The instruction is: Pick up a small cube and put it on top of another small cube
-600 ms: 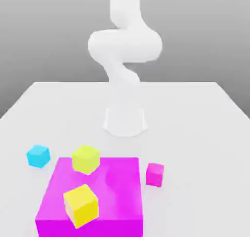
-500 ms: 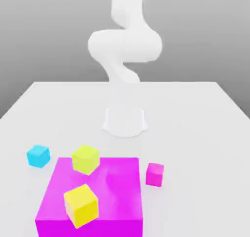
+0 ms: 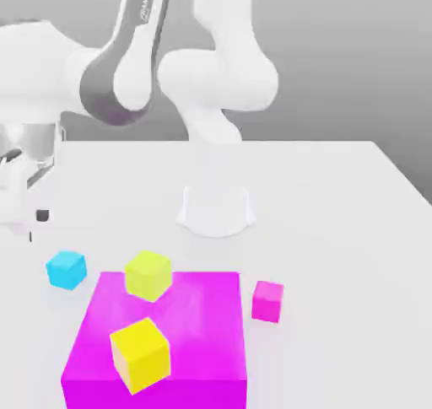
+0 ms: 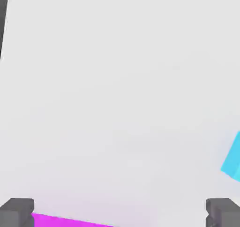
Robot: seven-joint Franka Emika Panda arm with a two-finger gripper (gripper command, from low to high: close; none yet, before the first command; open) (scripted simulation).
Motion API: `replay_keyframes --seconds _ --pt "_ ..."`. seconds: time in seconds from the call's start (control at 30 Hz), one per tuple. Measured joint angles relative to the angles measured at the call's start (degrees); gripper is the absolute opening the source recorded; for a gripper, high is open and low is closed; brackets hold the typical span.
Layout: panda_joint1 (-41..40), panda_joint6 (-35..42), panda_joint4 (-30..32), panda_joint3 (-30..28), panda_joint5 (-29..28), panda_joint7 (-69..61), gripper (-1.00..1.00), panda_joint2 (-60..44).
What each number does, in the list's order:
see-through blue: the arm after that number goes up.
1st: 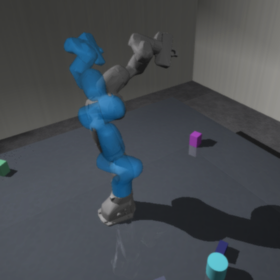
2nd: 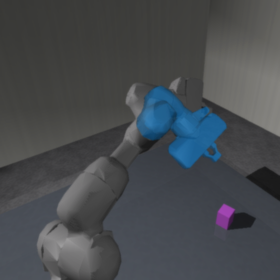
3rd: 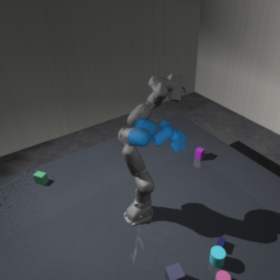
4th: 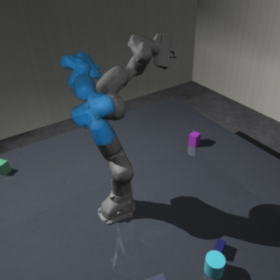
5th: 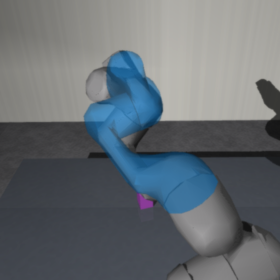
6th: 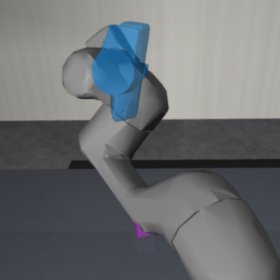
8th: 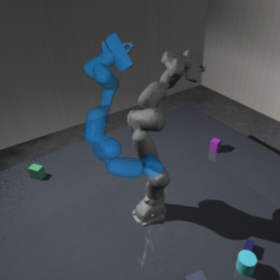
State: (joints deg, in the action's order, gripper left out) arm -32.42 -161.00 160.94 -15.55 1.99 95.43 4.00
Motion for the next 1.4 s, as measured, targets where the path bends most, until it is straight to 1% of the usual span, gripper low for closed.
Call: replay_keyframes --seconds 0.03,0.07,0.1,0.2,0.3,0.37,0.4,0.63,0.7,0.8,0.97,1.03,1.07,1.17,1.4 --pt "-2.71 -1.71 1.36 -1.30 -0.62 3.02 0.00 -2.37" --pt "-5.63 -3.14 1.87 -1.44 -0.28 4.04 0.00 -4.28" --pt "-6.47 -4.44 1.96 -0.61 0.51 4.08 0.00 -5.96" --pt "-6.34 -8.10 1.36 2.60 4.42 1.68 0.00 -10.62" --pt "-9.74 -11.71 0.50 7.16 8.42 -1.22 0.00 -15.18" --pt "-12.71 -14.17 0.01 10.54 9.85 -2.23 0.00 -18.21" --pt "-13.97 -15.22 -0.19 11.97 10.48 -2.66 -1.00 -19.50" --pt "-14.29 -15.50 -0.23 12.35 10.71 -2.84 -1.00 -19.72" --pt "-12.53 -13.70 0.13 10.16 9.07 -1.66 -1.00 -17.48" --pt "-10.21 -10.27 0.93 6.80 4.98 1.32 -1.00 -13.12" --pt "-9.95 -4.37 2.51 5.03 -0.97 5.81 -1.00 -5.75" --pt "-9.45 -0.79 2.21 6.95 0.22 1.92 -1.00 -2.71" --pt "-6.42 1.22 1.88 8.09 1.04 -0.80 -1.00 -1.13" --pt "-1.38 7.60 0.65 10.30 2.29 -8.94 -1.00 3.89" --pt "9.65 22.31 -2.27 16.38 1.11 -25.45 -1.00 15.95"
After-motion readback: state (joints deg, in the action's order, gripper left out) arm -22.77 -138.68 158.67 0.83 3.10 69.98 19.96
